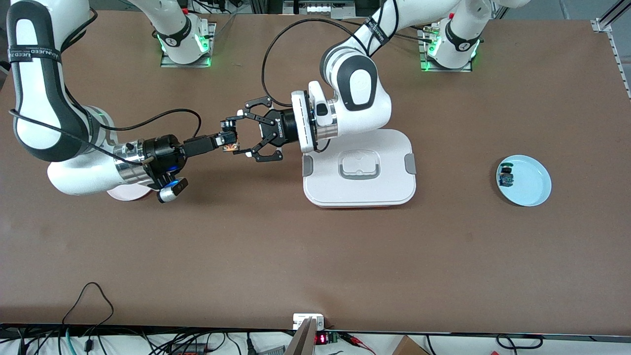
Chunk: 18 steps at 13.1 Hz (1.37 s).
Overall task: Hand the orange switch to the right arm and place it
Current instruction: 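Open the left gripper and withdraw it while the right gripper carries the switch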
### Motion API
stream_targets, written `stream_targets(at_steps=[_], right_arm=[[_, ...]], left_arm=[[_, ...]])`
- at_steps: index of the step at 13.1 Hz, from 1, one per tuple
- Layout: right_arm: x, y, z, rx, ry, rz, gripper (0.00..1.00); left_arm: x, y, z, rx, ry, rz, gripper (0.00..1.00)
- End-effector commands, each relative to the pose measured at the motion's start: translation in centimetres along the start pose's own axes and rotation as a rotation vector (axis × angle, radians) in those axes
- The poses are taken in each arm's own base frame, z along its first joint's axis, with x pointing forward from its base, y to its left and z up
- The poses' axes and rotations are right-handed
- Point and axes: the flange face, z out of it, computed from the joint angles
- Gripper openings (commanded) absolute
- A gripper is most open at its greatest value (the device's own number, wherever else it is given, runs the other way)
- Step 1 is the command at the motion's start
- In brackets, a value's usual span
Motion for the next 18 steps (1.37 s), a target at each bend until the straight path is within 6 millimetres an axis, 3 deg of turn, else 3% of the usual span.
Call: stream_targets(at_steps=[1, 7, 9, 13, 16, 18], right_arm=[[-0.4, -0.5, -0.1, 0.002, -0.006, 0.003, 0.09], [-0.4, -0.8, -0.1, 0.001, -0.005, -0.001, 0.06], [-0.4, -0.8, -0.4, -0.004, -0.002, -0.006, 0.06], [-1.0, -0.2, -2.4, -0.075, 0.003, -0.001, 0.05], [-2.0, 0.3, -6.0, -0.122, 0.001, 0.010, 0.05], [-2.2, 1.5, -8.0, -0.187, 0.020, 0.027, 0.05]], left_arm=[[1.0, 0.2, -0.4, 0.016, 0.020, 0.006, 0.99], [1.5, -0.9, -1.1, 0.032, 0.023, 0.017, 1.00], [2.7, -2.5, -2.4, 0.056, 0.037, 0.024, 1.00], [7.5, -9.7, -8.7, 0.058, 0.086, 0.108, 1.00], [9.6, -17.1, -16.7, -0.020, 0.113, 0.175, 1.00], [9.0, -22.4, -22.6, -0.058, 0.074, 0.213, 1.00]])
